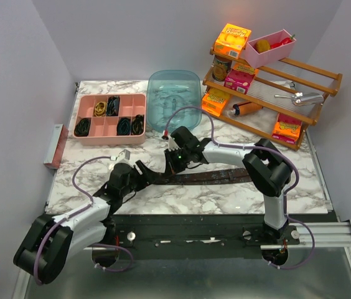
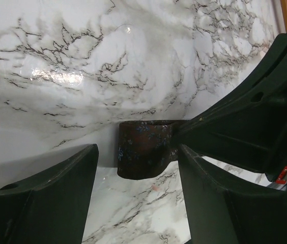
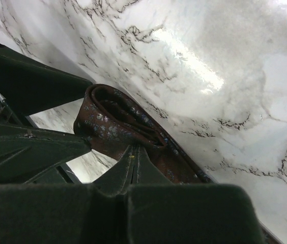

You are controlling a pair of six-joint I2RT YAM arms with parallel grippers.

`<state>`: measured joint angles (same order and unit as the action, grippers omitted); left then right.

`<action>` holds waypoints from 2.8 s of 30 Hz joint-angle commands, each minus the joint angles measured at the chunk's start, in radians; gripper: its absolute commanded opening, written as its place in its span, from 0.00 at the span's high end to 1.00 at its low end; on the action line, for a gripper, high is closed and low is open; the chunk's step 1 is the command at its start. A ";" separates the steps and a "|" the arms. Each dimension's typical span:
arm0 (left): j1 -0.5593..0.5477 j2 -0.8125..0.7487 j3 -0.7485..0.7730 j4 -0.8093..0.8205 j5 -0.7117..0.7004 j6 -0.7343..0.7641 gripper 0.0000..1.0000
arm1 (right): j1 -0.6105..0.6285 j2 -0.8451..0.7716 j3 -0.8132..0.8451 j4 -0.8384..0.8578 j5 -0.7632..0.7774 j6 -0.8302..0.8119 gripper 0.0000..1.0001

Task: Roll the ties
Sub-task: Roll the tie at the center of the board.

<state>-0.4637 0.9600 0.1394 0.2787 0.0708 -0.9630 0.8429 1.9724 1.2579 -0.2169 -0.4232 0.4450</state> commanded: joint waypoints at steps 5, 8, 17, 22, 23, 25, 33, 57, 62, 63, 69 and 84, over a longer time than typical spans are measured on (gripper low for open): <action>0.007 0.088 -0.044 0.158 0.056 -0.028 0.35 | 0.005 0.014 -0.026 0.008 0.040 0.014 1.00; 0.007 0.121 -0.055 0.214 0.078 -0.040 0.41 | 0.005 0.017 -0.028 0.010 0.037 0.018 1.00; 0.007 0.126 -0.049 0.245 0.063 -0.016 0.75 | 0.007 0.003 -0.026 0.014 0.034 0.021 0.99; 0.007 0.071 -0.027 0.168 0.044 0.023 0.95 | 0.007 0.000 -0.020 0.014 0.023 0.024 1.00; 0.007 0.063 -0.020 0.157 0.044 0.029 0.98 | 0.005 -0.001 -0.018 0.016 0.021 0.026 1.00; 0.007 0.052 -0.009 0.122 0.041 0.038 1.00 | 0.005 -0.004 -0.014 0.014 0.020 0.024 1.00; -0.003 0.045 0.071 -0.016 0.017 0.110 1.00 | 0.007 0.000 0.000 0.014 0.017 0.026 1.00; -0.302 0.204 0.450 -0.437 -0.368 0.205 1.00 | 0.021 0.062 0.043 0.010 0.014 0.037 0.99; -0.343 0.255 0.496 -0.443 -0.390 0.213 1.00 | 0.021 0.062 0.046 0.011 0.015 0.040 1.00; -0.348 0.261 0.500 -0.444 -0.396 0.214 1.00 | 0.022 0.063 0.049 0.010 0.014 0.040 1.00; -0.378 0.292 0.529 -0.447 -0.420 0.213 1.00 | 0.021 0.072 0.051 0.010 0.009 0.046 1.00; -0.408 0.325 0.549 -0.427 -0.437 0.213 1.00 | 0.021 0.085 0.052 0.014 -0.005 0.057 1.00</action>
<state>-0.8486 1.2816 0.6540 -0.2249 -0.3721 -0.7410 0.8452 2.0182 1.2877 -0.2111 -0.4175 0.4900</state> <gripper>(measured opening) 0.201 0.009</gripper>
